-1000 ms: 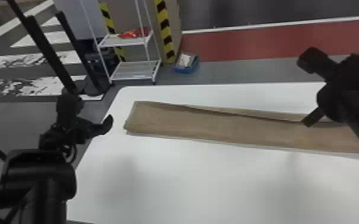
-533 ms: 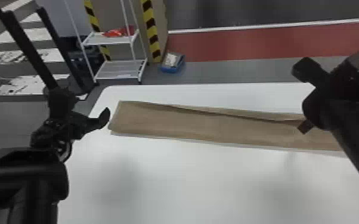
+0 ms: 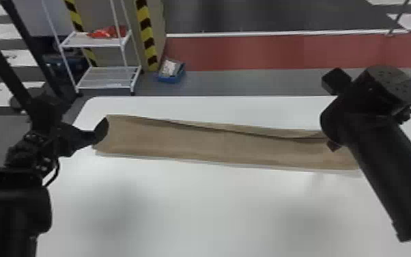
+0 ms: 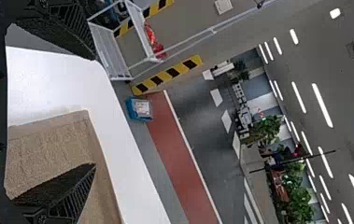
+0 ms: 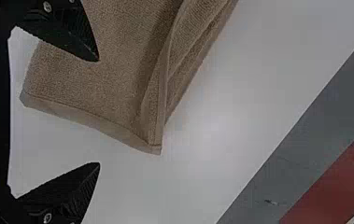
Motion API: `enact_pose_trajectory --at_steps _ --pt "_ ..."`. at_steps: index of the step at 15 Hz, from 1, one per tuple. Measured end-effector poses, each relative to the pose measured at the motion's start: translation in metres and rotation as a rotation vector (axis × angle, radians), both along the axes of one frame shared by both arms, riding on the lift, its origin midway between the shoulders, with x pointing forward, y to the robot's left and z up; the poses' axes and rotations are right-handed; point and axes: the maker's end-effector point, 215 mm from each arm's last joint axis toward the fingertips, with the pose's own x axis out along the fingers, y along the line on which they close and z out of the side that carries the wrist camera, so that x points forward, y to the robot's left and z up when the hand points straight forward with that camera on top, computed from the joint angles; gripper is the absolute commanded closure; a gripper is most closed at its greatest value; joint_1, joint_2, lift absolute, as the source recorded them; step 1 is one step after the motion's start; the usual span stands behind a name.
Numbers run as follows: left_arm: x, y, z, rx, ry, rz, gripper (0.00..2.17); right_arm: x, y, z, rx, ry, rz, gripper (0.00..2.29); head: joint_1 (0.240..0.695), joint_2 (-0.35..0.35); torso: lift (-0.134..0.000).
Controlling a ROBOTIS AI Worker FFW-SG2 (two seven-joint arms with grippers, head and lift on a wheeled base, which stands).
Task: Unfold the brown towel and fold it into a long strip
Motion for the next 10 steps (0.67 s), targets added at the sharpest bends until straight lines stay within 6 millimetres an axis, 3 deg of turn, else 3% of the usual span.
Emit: enact_pose_trajectory --at_steps 4,10 --pt "0.011 -0.023 0.006 0.003 -0.026 -0.041 0.07 -0.007 -0.023 0.001 -0.008 -0.007 -0.074 0.08 0.695 0.008 -0.123" --pt "0.013 -0.025 0.006 0.003 -0.028 -0.046 0.07 -0.009 -0.015 0.0 0.07 -0.019 -0.073 0.09 0.695 0.007 -0.123"
